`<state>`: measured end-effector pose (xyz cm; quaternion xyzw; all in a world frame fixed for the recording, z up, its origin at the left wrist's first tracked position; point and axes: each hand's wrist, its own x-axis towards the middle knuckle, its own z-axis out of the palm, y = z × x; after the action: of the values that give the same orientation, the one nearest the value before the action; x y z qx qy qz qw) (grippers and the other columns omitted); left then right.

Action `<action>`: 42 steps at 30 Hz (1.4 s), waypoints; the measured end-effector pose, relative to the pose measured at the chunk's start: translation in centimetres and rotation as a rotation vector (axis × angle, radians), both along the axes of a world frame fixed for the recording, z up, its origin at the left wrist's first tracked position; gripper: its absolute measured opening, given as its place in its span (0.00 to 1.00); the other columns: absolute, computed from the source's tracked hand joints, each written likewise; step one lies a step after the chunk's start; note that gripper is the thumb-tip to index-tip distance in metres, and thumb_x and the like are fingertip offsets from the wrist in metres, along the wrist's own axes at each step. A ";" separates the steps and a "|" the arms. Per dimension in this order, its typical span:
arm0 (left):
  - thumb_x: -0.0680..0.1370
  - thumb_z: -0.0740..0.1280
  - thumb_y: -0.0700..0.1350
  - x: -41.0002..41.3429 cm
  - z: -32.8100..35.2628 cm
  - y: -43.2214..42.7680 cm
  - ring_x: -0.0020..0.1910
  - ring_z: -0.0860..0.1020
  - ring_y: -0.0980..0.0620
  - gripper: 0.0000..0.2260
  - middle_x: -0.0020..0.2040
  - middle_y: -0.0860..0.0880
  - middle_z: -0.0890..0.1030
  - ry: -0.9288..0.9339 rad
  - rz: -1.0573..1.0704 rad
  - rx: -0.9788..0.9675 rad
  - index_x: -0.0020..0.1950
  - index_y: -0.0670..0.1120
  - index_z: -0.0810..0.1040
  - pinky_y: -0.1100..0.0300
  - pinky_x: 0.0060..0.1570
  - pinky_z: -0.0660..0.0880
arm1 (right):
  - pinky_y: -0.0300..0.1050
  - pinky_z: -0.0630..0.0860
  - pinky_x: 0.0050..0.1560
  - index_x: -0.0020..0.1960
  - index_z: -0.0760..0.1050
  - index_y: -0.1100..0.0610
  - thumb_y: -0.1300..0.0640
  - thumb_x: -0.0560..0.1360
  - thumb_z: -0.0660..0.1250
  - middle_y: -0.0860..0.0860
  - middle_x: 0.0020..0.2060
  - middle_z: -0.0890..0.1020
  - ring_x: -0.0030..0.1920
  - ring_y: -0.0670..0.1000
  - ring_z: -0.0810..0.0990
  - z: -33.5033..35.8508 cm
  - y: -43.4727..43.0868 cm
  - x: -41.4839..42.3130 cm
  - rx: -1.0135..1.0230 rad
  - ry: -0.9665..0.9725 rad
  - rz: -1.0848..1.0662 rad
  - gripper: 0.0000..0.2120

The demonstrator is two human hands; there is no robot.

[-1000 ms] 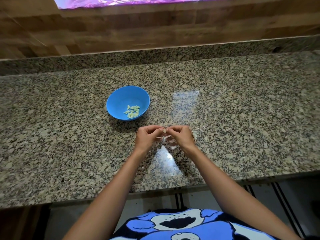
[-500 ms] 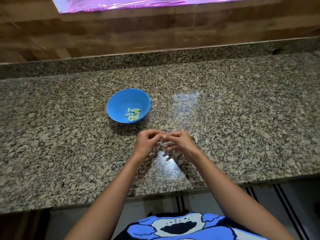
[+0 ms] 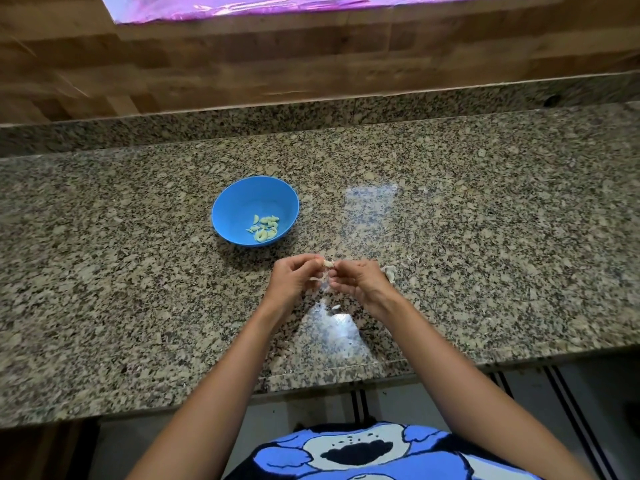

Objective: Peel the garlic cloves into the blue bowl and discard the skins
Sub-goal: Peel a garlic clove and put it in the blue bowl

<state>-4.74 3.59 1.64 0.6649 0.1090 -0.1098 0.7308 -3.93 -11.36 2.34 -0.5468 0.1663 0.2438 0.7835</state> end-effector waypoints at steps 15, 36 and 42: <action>0.74 0.70 0.37 -0.1 -0.6 0.4 0.36 0.80 0.52 0.03 0.39 0.44 0.83 -0.024 -0.024 0.048 0.47 0.39 0.82 0.61 0.36 0.79 | 0.39 0.81 0.40 0.48 0.79 0.67 0.69 0.70 0.69 0.60 0.40 0.83 0.36 0.52 0.82 -0.8 -0.1 -0.5 -0.151 -0.161 -0.016 0.07; 0.73 0.66 0.33 0.3 0.5 1.1 0.29 0.77 0.53 0.04 0.34 0.43 0.79 0.570 -0.006 -0.461 0.42 0.34 0.79 0.67 0.30 0.78 | 0.39 0.80 0.43 0.45 0.81 0.63 0.70 0.71 0.67 0.56 0.39 0.83 0.37 0.50 0.82 -1.2 0.3 -0.4 -0.217 -0.319 0.004 0.06; 0.76 0.64 0.33 0.3 0.5 1.8 0.29 0.77 0.53 0.04 0.35 0.43 0.78 0.546 0.077 -0.438 0.46 0.33 0.77 0.66 0.28 0.77 | 0.38 0.80 0.36 0.43 0.79 0.62 0.69 0.73 0.65 0.56 0.37 0.83 0.36 0.53 0.82 -1.8 -1.4 0.1 -0.195 -0.147 -0.152 0.06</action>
<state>-4.41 5.42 2.15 0.4340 0.2991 -0.2767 0.8035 -3.80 -12.73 0.51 -0.6227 0.1722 0.1256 0.7529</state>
